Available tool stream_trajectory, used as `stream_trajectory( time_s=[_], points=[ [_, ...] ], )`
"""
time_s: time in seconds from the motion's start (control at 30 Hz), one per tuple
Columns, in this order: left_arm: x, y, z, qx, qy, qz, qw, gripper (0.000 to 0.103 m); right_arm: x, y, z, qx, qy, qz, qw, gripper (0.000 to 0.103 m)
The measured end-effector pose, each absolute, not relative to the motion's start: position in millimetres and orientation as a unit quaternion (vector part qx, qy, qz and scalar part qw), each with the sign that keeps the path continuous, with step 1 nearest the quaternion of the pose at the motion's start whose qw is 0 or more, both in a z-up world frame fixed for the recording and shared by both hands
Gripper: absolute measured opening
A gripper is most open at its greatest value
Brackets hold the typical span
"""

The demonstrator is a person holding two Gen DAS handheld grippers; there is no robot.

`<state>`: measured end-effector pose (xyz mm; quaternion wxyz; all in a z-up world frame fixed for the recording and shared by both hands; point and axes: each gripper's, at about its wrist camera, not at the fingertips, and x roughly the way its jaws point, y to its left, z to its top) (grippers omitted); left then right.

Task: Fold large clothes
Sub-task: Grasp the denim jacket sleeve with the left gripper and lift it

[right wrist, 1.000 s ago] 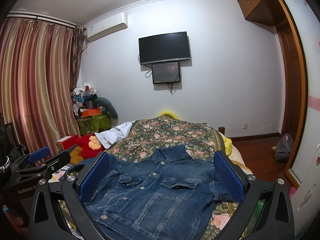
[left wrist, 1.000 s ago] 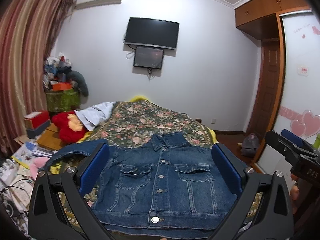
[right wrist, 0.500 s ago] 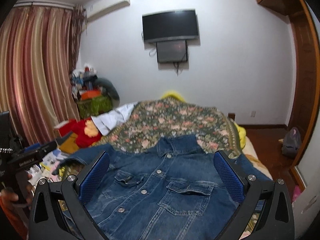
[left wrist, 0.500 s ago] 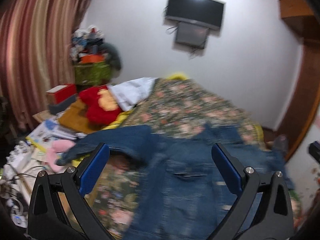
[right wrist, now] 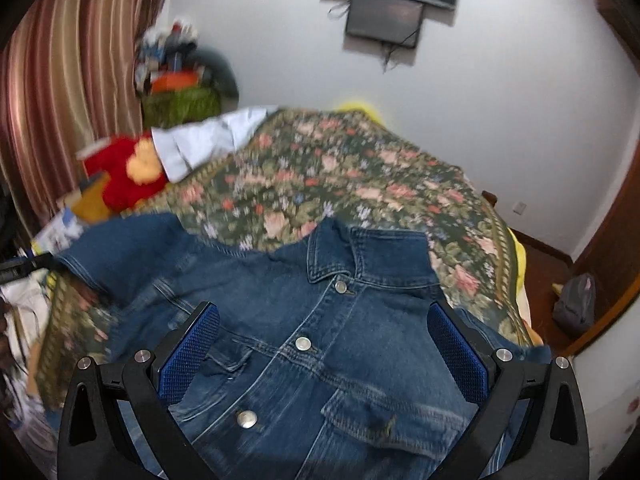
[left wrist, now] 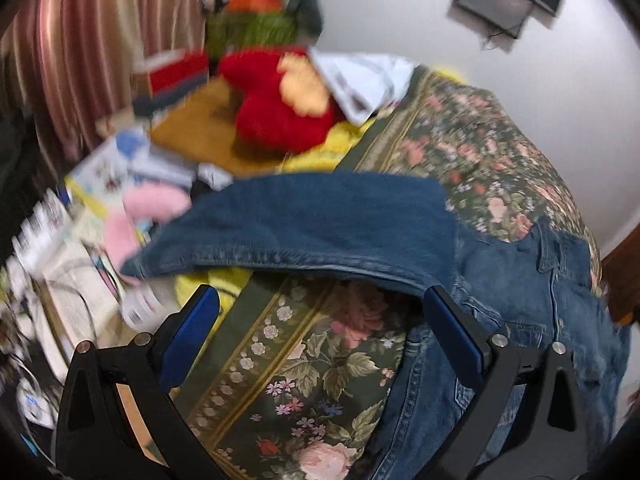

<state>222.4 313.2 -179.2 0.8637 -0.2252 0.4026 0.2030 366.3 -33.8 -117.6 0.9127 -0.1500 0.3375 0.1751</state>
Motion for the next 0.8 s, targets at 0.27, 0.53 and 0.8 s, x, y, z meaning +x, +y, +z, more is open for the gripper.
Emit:
stream_trajectory(
  time_s=[0.27,0.53,0.8],
  points=[
    [236,351,-213,-0.404,0.382,0.126,0.822,0.093,413,-10,-169,-0.120,0.441,0.219,0.862,0.103],
    [262,372,-222,-0.431,0.364,0.170,0.808,0.072,423,-14,-201,-0.071,0.502,0.240,0.828,0.103],
    [282,330,-186,-0.204,0.373,0.303,0.853,0.011,418,-39,-195,-0.040,0.524,0.241,0.816,0.103]
  ],
)
